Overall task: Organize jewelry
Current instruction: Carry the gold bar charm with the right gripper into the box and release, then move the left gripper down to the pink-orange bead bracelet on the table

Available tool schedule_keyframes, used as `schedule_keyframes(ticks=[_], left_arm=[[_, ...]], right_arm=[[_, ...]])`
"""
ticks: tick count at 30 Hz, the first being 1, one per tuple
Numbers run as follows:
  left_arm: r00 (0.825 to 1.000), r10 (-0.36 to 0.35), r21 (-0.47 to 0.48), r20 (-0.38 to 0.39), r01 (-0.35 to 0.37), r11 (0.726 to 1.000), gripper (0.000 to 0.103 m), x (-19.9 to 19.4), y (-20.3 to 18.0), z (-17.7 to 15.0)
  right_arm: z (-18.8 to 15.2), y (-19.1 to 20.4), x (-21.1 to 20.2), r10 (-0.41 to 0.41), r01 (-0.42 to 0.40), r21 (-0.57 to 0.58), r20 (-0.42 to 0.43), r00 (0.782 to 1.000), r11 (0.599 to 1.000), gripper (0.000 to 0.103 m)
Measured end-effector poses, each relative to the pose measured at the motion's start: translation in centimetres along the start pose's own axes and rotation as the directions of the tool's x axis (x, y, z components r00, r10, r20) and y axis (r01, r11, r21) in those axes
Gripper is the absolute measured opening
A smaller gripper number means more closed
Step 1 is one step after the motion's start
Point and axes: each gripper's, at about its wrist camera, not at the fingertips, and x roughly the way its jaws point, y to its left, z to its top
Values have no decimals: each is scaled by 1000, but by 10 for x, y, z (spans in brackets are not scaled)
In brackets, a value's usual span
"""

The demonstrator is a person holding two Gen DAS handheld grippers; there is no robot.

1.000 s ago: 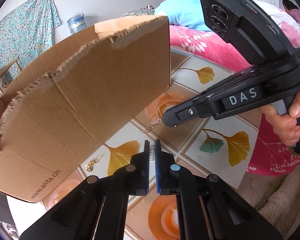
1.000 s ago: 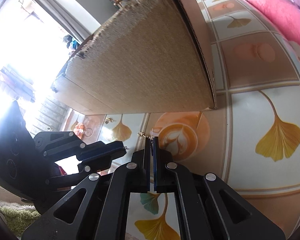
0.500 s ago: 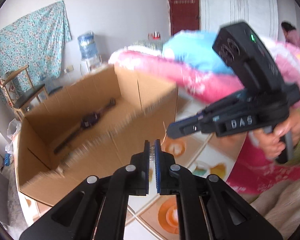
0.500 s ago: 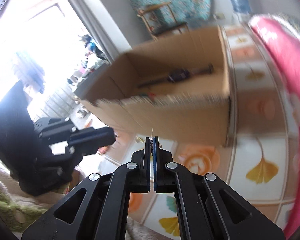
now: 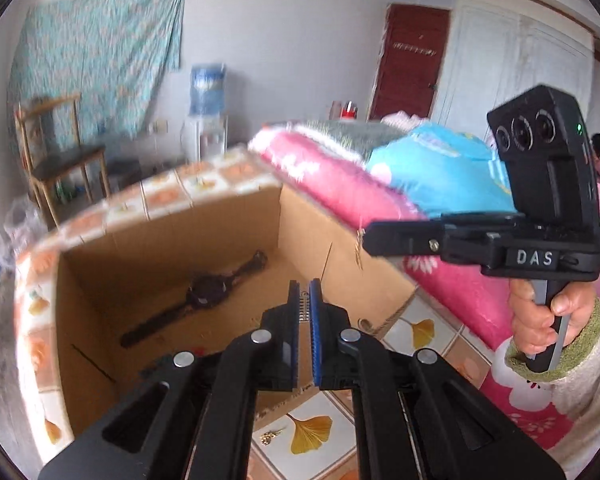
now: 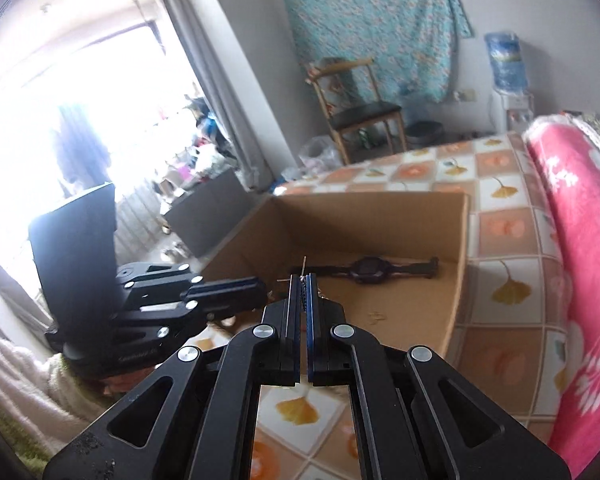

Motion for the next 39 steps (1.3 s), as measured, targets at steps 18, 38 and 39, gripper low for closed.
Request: schedule_keyframes(ticks=[18,38,39], left_arm=[[969,-164,-160,-185,135,978,16,74,14,-1],[988,151,-115,-12,-152,982,85,-82,43,-69],[987,156,-129,-37,-160,979,86,-82,47,-77]], right_arm=[[5,-34,16,-157,156,-42,-15,988,987,19],[-49,30,-35,92,-88,-141,25,995,986,75],[-59,34,-26,99,-101,-131,-20,995,986,76]])
